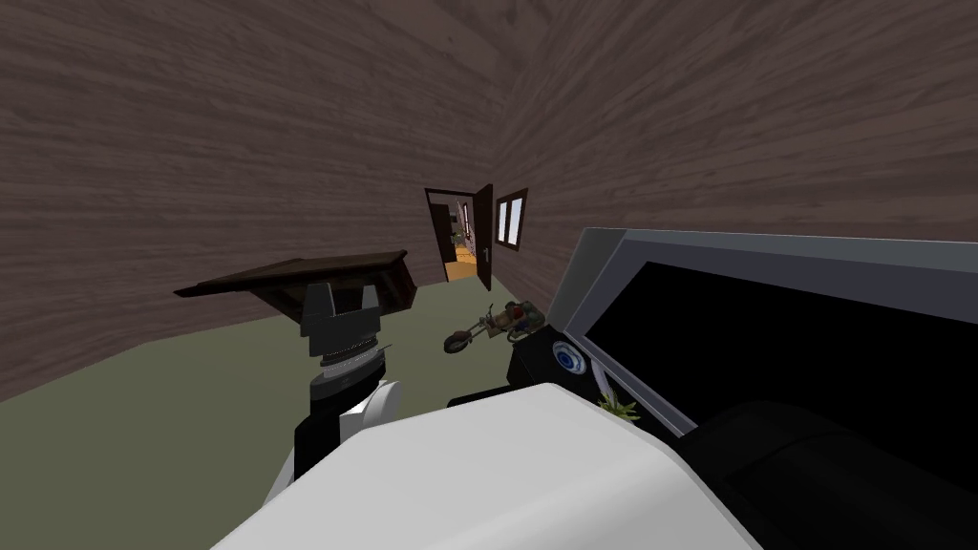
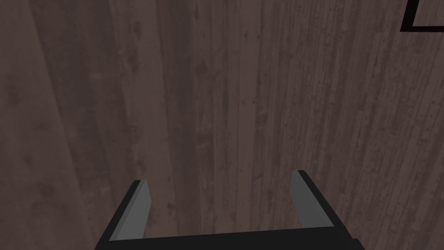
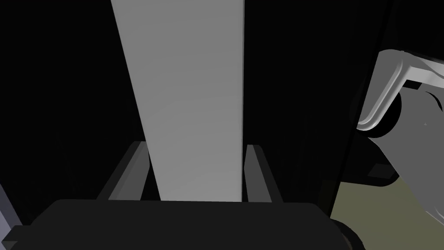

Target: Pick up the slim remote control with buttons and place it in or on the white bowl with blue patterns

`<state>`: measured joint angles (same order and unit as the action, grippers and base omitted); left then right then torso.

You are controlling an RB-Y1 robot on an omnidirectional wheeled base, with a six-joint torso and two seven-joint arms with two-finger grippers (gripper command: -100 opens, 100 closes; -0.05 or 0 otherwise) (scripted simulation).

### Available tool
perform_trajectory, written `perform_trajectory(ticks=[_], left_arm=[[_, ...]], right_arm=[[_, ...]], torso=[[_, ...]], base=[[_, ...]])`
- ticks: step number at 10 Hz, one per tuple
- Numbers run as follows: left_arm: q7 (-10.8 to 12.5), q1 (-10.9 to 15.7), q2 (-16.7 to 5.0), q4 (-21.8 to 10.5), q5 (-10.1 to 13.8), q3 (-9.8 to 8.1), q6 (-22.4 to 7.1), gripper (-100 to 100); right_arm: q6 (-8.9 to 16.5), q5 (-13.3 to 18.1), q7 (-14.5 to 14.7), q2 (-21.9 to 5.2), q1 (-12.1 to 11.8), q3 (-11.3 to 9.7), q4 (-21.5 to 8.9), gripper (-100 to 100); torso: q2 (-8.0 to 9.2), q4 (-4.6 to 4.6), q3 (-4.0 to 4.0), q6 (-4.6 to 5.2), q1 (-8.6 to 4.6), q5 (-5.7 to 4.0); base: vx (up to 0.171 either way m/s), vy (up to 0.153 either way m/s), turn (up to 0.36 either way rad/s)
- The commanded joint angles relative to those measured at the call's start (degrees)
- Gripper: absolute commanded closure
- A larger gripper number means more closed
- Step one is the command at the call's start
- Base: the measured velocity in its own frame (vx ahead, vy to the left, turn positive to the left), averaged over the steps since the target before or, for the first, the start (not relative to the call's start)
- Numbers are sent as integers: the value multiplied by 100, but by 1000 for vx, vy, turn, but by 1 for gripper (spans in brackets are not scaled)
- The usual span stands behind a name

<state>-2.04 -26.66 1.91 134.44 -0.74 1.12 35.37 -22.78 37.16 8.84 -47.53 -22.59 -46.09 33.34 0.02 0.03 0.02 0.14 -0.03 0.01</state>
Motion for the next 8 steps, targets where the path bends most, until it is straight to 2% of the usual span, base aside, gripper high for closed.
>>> perform_trajectory(ticks=[1, 2, 3, 6, 7, 8], left_arm=[[0, 0, 0, 0, 0, 0, 0, 0], [0, 0, 0, 0, 0, 0, 0, 0], [0, 0, 0, 0, 0, 0, 0, 0], [0, 0, 0, 0, 0, 0, 0, 0], [0, 0, 0, 0, 0, 0, 0, 0], [0, 0, 0, 0, 0, 0, 0, 0]], right_arm=[[0, 0, 0, 0, 0, 0, 0, 0], [-77, -10, -25, -178, -50, 8, 104, 100], [-77, -10, -25, -178, -50, 8, 104, 100], [-225, -20, -69, -441, -95, 12, 229, 100], [-171, -15, -72, -392, -93, 0, 231, 100], [-170, -14, -88, -406, -96, -3, 246, 0]], torso=[[0, 0, 0, 0, 0, 0], [0, 0, 0, 0, 0, 0], [-5, -2, -3, 5, 4, 3], [-5, -2, -3, 2, 3, 4], [-4, -2, -3, 0, 7, 5], [-3, -1, -2, 0, 5, 3]], base=[[0, 0, 0], [22, 21, -90], [25, 26, -82], [13, 17, -45], [5, 12, -9], [0, 0, 0]])
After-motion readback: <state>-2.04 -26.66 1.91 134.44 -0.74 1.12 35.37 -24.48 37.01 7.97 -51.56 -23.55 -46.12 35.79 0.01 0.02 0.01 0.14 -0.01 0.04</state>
